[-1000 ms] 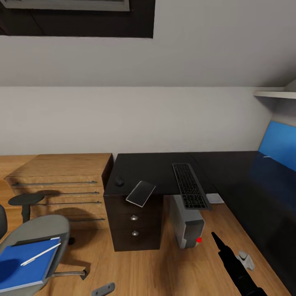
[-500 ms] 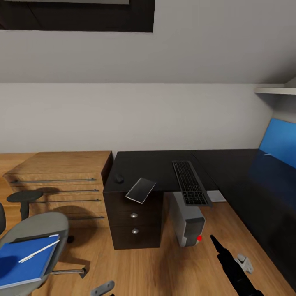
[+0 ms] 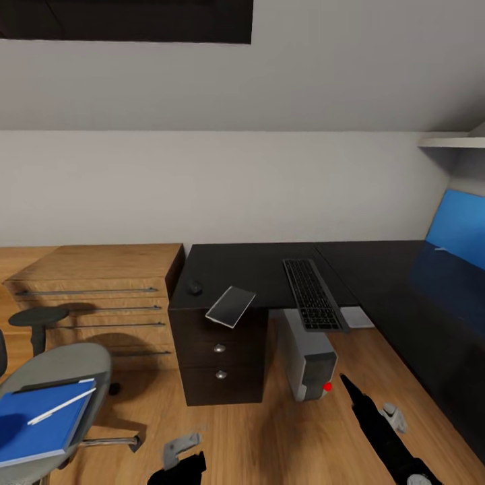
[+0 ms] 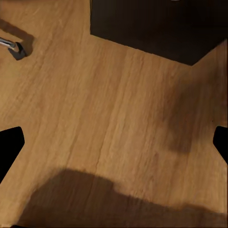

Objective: In the bedroom, organize the workspace by keeping the computer under the desk, ensuring the monitor is on the desk, placing the keyboard on the desk next to the monitor, placing the mouse on the desk next to the keyboard, moving the folder from the swivel chair onto the desk next to the mouse, stacking the notebook on top of the folder with the pen on top of the notebook, and positioning the swivel chair next to the desk.

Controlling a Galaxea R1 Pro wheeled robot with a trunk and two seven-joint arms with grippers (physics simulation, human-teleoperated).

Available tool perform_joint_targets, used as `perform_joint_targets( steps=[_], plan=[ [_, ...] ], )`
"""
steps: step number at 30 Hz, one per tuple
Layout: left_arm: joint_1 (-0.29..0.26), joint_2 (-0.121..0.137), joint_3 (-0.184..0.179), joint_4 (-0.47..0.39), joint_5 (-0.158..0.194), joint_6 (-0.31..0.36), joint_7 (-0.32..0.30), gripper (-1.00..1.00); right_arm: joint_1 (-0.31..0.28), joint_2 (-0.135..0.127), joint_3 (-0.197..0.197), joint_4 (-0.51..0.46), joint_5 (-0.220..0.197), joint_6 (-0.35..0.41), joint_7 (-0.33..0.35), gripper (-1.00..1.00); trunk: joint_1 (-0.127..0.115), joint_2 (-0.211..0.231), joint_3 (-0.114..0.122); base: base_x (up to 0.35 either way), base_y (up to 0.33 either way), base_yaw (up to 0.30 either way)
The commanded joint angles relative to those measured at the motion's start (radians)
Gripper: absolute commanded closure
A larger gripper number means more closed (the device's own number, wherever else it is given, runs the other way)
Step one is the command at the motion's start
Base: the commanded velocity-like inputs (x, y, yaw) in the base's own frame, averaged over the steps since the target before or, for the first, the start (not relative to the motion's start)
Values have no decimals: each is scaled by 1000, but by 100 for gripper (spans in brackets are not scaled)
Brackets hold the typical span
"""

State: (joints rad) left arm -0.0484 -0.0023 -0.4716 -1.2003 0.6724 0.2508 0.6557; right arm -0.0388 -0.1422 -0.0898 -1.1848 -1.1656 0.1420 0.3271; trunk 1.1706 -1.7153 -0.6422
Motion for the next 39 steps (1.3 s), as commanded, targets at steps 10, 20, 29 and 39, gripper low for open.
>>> perform_joint_targets(
  steps=[10, 20, 29, 39],
  plan=[
    [-1, -21, 15, -152, 58, 207, 9, -100, -9, 0, -2, -28, -105, 88, 2, -100, 8, -15, -7, 0, 0, 0],
    [-1, -15, 15, -123, 57, 182, 10, -100, -9, 3, -2, -27, -108, 91, -9, -100, 8, -15, -7, 95, 0, 0],
    [-1, -15, 13, -121, 61, 122, 6, -100, -9, 3, -2, -27, -108, 91, -17, -100, 8, -15, -7, 117, 0, 0],
    [-1, -15, 13, -119, 64, 119, 6, -100, -9, 3, -2, -27, -108, 91, -17, -100, 8, -15, -7, 149, 0, 0]
  ],
)
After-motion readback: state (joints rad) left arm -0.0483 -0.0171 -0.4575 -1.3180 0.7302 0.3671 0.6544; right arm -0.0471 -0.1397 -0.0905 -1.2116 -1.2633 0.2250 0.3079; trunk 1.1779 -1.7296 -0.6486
